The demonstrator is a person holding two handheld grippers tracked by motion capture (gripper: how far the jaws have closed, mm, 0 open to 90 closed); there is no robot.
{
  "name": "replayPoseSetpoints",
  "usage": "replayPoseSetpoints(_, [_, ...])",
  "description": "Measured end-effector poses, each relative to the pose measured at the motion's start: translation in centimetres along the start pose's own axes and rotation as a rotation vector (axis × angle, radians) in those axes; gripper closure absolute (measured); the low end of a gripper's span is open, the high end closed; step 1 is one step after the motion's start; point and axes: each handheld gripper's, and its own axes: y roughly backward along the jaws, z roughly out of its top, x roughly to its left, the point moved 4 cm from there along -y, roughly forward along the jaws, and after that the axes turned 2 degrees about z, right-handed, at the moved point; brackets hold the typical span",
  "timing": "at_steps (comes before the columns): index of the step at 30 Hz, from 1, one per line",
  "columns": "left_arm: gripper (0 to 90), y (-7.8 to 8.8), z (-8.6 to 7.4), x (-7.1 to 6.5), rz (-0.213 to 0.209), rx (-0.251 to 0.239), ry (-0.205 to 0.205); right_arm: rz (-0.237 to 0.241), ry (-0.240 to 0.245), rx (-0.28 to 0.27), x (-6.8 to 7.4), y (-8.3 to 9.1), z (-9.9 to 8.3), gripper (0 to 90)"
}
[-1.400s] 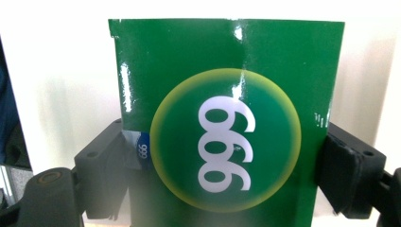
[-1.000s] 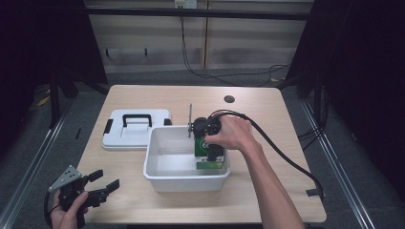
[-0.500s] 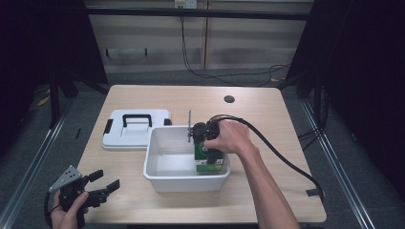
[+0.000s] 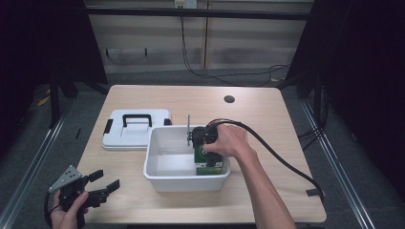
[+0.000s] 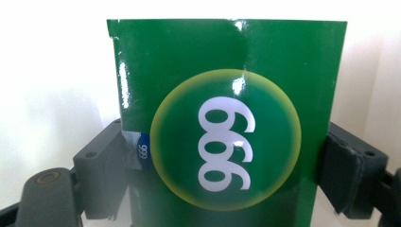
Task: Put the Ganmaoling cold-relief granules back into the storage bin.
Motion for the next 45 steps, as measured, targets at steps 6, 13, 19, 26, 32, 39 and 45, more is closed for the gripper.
replayPoseSetpoints(6, [15.9, 0.0, 0.0, 0.0, 0.0, 0.001, 0.0, -0.01, 0.005, 0.023, 0.1, -0.6, 0.1, 14.8])
replayPoseSetpoints(13, [15.9, 0.0, 0.0, 0.0, -0.002, 0.0, -0.001, -0.012, 0.001, 0.026, 0.1, -0.6, 0.1, 14.6])
replayPoseSetpoints(19, [15.9, 0.0, 0.0, 0.0, -0.001, 0.003, -0.006, -0.017, -0.013, 0.033, 0.1, -0.6, 0.1, 13.6])
replayPoseSetpoints(26, [15.9, 0.0, 0.0, 0.0, -0.002, 0.001, 0.0, -0.013, -0.008, 0.037, 0.2, -0.5, 0.0, 12.3])
replayPoseSetpoints(32, [16.1, 0.0, 0.0, 0.0, 0.002, -0.011, 0.007, 0.003, 0.002, 0.03, 0.1, -0.3, -0.1, 11.3])
replayPoseSetpoints(39, [16.2, 0.0, 0.0, 0.1, 0.002, -0.012, 0.01, -0.008, -0.005, -0.017, 0.3, 0.3, -0.1, 10.6])
replayPoseSetpoints(45, [16.2, 0.0, 0.0, 0.1, 0.004, -0.012, 0.011, 0.008, -0.007, -0.061, 0.4, 1.1, -0.3, 9.5])
